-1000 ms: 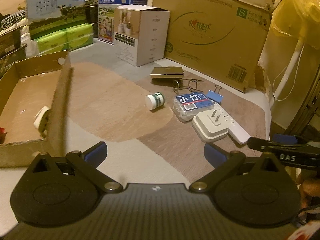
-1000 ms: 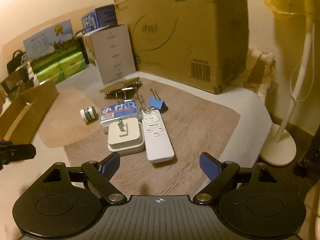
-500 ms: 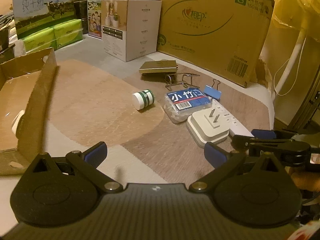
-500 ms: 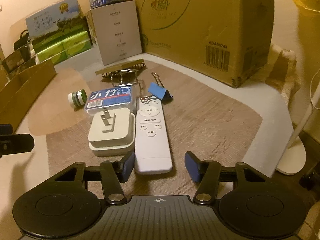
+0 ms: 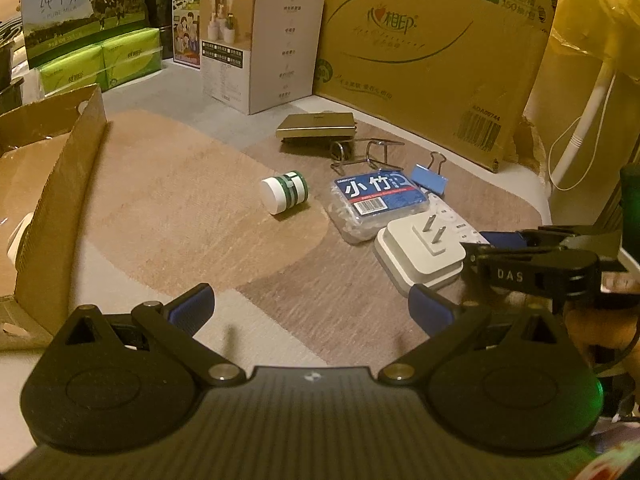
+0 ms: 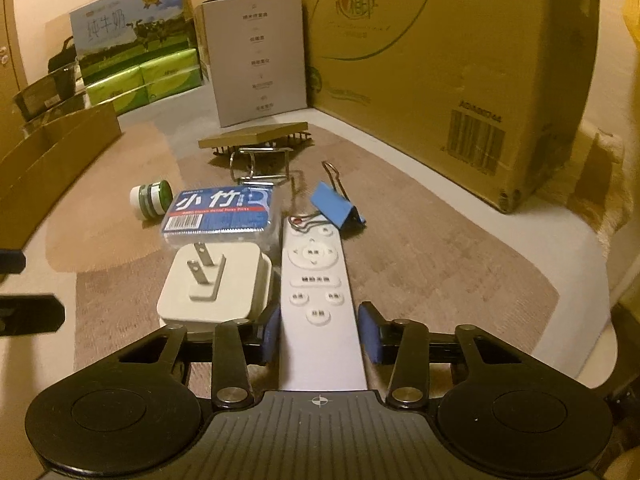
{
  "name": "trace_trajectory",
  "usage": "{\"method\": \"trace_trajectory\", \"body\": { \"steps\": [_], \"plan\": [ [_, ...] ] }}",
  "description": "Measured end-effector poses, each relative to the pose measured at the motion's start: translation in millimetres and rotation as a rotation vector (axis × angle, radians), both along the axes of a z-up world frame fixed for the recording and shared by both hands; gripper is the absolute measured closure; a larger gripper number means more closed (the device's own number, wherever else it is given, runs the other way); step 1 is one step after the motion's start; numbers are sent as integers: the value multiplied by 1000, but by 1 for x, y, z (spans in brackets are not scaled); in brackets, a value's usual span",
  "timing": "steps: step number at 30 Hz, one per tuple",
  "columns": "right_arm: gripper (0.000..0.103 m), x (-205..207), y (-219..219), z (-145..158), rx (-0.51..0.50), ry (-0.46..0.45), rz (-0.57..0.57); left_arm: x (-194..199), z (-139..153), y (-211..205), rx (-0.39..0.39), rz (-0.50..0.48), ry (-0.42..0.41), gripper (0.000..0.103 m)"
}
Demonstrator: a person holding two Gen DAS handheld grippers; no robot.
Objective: Organize rigid objects
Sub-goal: 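Grasp the white square socket adapter with the left tool while the right tool lifts the remote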
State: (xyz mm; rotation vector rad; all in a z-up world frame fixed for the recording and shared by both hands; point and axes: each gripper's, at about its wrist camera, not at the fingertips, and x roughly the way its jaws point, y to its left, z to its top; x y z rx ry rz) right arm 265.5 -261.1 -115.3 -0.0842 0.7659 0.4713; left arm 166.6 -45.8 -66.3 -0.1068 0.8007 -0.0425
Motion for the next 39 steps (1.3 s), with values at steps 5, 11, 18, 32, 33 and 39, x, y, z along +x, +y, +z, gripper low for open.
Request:
{"method": "trace_trajectory", "body": {
  "steps": [5,11,18,32,33,39],
  "plan": [
    [64,-7,4,3,6,19,8,-1,1,1,-8,1,-6,1],
    [64,-32,20,4,22,29,91,-2,3,4,-17,7,-21,1],
    [64,-45,17,4,63,29,83,3,-6,-9,-5,-24,-21,1],
    [64,-48,-6,-1,1,-36,3,33,-36,-42,17,65,-5,14],
    [64,-48,-5,-1,-2,-39,1,33,-37,-40,30,62,0,14],
    [64,-51,-4,-1,1,-40,-7,19,-36,-21,66,37,-3,30]
  ]
}}
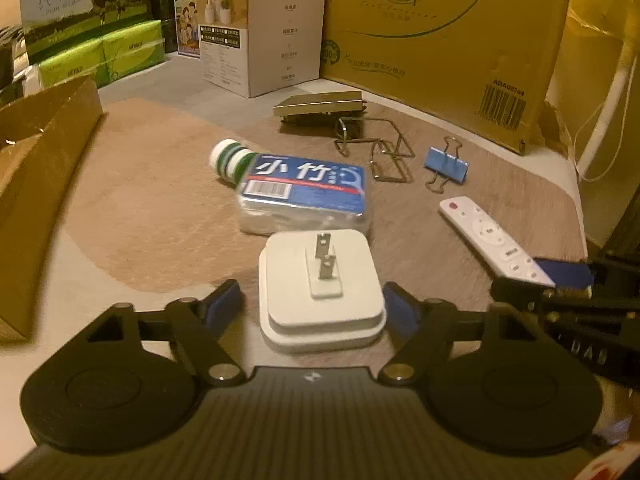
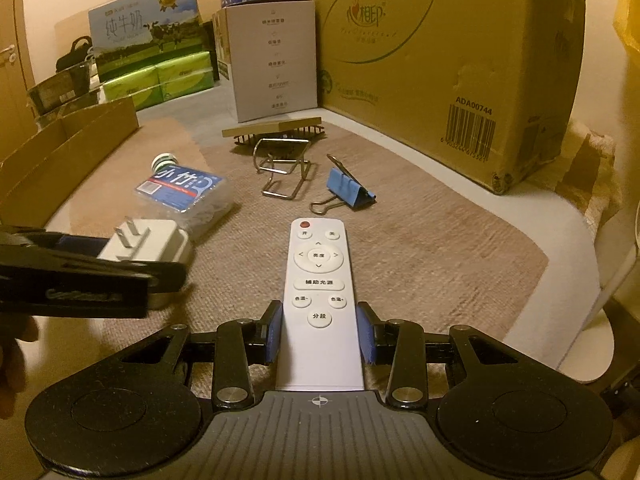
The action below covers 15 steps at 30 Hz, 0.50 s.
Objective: Organize rigid objects
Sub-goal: 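Grasp the white square socket adapter with the left tool while the right tool lifts the remote, then carry the socket adapter with the left tool while the right tool carries the remote toward the tray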
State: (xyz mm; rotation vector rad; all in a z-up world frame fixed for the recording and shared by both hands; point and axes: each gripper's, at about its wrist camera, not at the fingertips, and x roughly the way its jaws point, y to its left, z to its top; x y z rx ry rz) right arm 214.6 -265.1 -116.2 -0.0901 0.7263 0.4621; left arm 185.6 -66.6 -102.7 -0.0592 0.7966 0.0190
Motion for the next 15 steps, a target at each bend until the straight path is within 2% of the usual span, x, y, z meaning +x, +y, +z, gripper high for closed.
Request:
{"method": "trace_trajectory", "body": {
  "steps": [7,11,15],
  "plan": [
    [64,0,8,-1,-13,-14,-4,6,-2,5,17,-47,-6,30],
    [64,2,12,-2,-29,-26,-3,9,-3,4,32,-63,-9,41],
    [64,6,16,-4,-34,-34,-7,10,-2,6,25,-69,-5,41]
  ]
}}
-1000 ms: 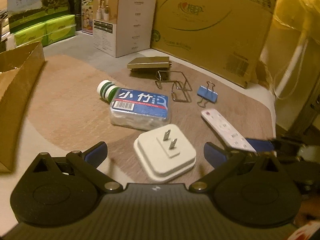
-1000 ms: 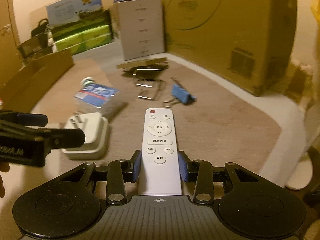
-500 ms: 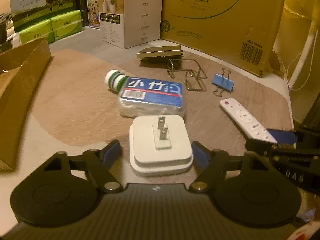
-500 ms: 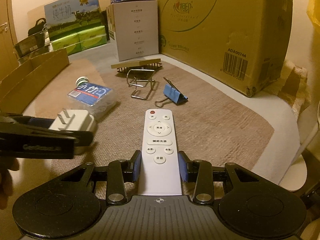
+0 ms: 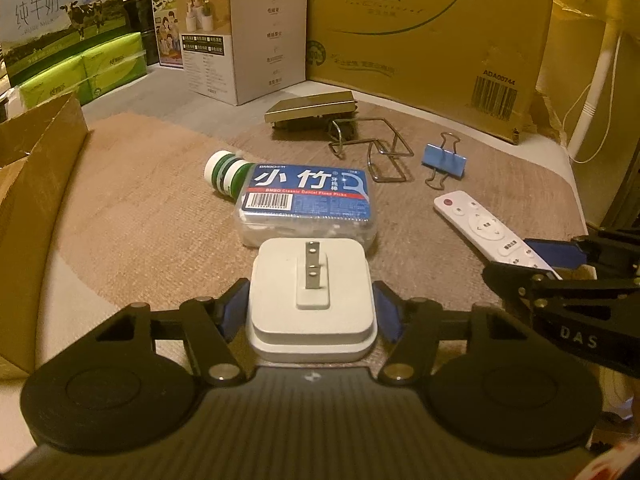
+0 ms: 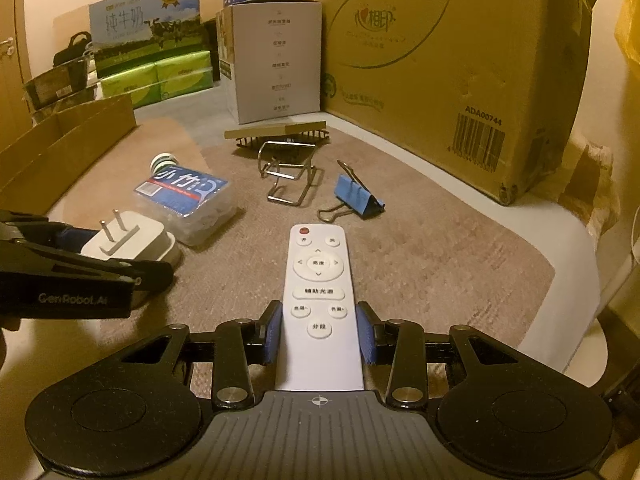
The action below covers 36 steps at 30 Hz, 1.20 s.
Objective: Organize rigid objects
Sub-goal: 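Carry the socket adapter with the left tool while the right tool carries the remote toward the tray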
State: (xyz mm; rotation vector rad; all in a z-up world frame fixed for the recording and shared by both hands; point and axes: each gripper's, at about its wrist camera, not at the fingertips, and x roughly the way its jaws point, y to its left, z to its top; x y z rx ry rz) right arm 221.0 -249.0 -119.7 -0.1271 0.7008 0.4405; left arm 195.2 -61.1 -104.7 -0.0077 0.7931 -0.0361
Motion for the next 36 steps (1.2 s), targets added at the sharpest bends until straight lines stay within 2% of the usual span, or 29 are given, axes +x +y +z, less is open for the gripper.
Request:
{"method": "trace_trajectory", "body": {
  "steps": [7,20,36],
  "plan": [
    [64,-4,1,4,5,29,-32,-10,5,5,-11,-11,10,41],
    [64,-64,14,41,93,33,-74,-69,40,31,-19,3,-27,41],
    [64,-112,83,91,123,-22,31,-137,94,99,-12,99,-100,41]
  ]
}}
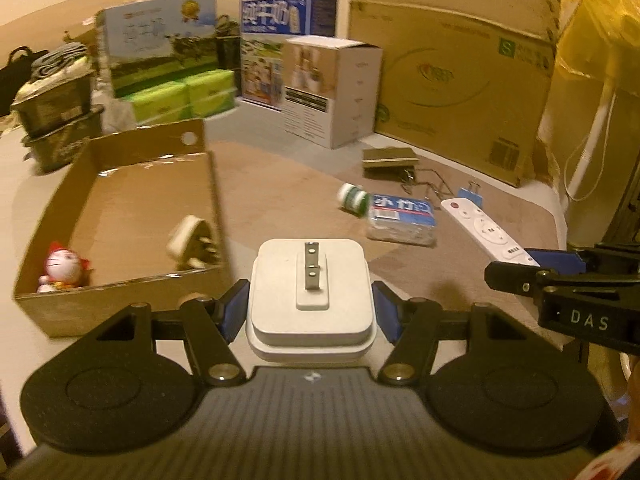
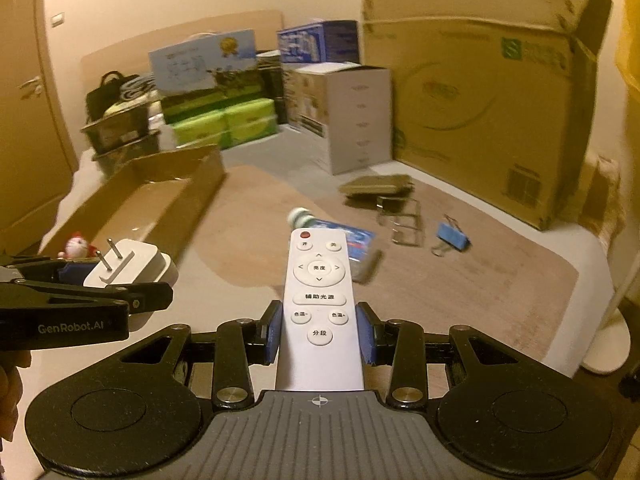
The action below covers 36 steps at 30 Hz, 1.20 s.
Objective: Organize rigid objects
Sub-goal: 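Carry the socket adapter with the left tool while the right tool carries the remote toward the tray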
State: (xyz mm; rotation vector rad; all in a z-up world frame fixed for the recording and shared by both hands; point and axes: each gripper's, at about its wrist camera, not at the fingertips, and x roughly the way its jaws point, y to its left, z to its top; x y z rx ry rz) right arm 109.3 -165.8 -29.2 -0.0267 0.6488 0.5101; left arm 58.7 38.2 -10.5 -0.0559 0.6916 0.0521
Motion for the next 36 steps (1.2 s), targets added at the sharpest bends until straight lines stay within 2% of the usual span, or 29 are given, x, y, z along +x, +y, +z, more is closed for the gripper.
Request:
{"method": "trace_trajectory", "body": {
  "steps": [16,36],
  "plan": [
    [64,-21,63,15,-7,-20,101,-38,20,61,-11,105,-34,41],
    [64,-25,112,19,-7,-22,189,-52,31,109,3,174,-46,41]
  ]
}}
